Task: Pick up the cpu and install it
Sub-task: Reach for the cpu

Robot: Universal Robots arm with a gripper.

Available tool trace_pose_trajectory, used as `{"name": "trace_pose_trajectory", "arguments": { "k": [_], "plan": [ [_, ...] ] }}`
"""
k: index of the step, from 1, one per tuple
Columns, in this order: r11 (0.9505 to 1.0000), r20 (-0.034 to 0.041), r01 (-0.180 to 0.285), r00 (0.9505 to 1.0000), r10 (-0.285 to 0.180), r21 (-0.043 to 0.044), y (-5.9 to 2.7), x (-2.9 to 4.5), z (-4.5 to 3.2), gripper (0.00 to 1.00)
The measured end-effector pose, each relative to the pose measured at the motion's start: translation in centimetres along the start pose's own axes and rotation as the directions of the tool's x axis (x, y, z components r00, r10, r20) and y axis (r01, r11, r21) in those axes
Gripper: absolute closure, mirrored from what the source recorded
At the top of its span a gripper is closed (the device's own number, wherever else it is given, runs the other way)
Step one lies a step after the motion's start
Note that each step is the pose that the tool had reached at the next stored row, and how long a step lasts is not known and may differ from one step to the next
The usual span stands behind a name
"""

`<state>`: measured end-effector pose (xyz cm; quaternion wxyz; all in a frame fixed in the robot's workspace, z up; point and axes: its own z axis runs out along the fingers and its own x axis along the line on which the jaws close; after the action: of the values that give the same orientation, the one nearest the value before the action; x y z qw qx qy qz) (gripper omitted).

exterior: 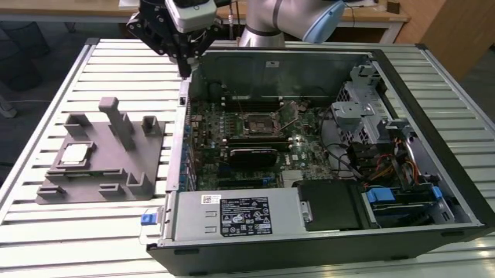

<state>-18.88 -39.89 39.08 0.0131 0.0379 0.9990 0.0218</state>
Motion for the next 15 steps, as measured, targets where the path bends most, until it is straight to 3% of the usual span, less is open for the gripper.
{"name": "trace_pose_trajectory", "arguments": {
  "k": [15],
  "plan": [
    [1.0000, 0.0000, 0.000, 1.0000, 0.000, 0.0001, -0.10, 1.39, 0.01, 0.89]
  ]
}}
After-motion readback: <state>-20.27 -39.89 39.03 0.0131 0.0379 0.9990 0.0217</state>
